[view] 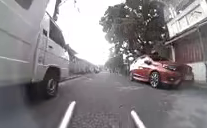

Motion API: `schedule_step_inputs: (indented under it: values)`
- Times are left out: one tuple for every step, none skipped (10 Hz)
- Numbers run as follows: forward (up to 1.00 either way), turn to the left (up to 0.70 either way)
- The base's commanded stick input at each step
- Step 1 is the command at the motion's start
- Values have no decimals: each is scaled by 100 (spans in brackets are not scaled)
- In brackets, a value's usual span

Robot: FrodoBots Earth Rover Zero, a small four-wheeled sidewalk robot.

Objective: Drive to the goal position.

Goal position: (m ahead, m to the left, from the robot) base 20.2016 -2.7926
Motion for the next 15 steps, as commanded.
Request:
schedule_step_inputs:
  values:
    - [70,0]
    - [70,0]
    - [70,0]
    - [70,0]
    - [70,0]
    - [70,0]
    - [70,0]
    - [70,0]
    - [70,0]
    - [70,0]
    - [70,0]
    - [70,0]
    - [70,0]
    - [70,0]
    - [70,0]
